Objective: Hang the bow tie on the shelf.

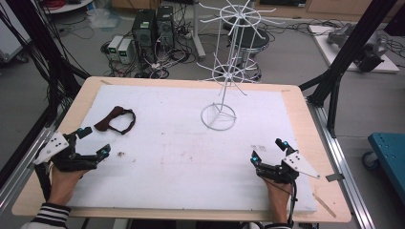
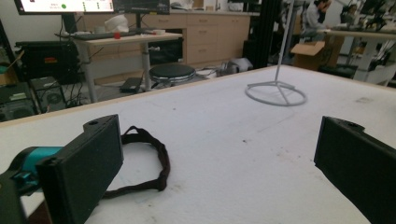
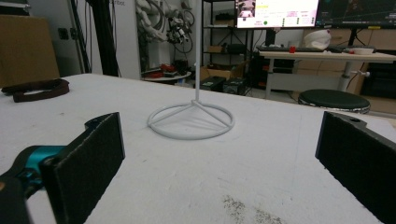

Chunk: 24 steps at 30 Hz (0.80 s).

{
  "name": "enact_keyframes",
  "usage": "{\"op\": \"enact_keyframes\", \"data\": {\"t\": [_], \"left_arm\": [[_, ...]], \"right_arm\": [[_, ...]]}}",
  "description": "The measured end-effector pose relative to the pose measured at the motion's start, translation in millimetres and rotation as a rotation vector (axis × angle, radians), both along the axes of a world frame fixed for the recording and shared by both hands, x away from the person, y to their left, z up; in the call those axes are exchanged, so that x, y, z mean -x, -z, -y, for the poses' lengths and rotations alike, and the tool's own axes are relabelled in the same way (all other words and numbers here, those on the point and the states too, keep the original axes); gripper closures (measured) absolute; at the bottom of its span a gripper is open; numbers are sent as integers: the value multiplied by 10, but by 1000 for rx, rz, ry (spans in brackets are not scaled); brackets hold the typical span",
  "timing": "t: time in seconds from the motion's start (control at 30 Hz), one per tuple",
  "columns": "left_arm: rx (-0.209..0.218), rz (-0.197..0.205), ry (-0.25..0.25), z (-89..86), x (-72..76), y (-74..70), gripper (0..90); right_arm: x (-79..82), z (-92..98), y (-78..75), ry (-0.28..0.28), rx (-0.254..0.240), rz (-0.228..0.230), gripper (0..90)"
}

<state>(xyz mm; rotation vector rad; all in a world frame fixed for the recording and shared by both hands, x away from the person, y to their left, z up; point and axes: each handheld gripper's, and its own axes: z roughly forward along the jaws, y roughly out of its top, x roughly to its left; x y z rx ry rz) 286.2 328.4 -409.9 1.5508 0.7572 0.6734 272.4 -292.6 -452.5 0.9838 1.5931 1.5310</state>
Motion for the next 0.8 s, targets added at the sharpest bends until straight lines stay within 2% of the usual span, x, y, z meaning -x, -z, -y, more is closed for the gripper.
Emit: {"op": "enact_keyframes", "data": {"t": [0.23, 0.4, 0.57, 0.67, 0.73, 0.8], "left_arm": [[-96, -41, 11, -35, -136, -205, 17], [-137, -61, 5, -52, -255, -320, 17], [-170, -111, -16, -76, -396, -380, 17], [-190, -120, -30, -89, -461, -401, 17], [-219, -152, -38, -99, -526, -416, 17], [-229, -176, -44, -103, -591, -428, 17]], "right_arm": [[-1, 0, 2, 0, -1, 1, 5], [2, 0, 1, 1, -4, -2, 5], [-1, 4, 0, 2, -3, 1, 5], [2, 2, 1, 0, -5, -4, 5], [2, 1, 1, 1, -7, -3, 5], [-1, 5, 1, 1, -5, 2, 5]]}}
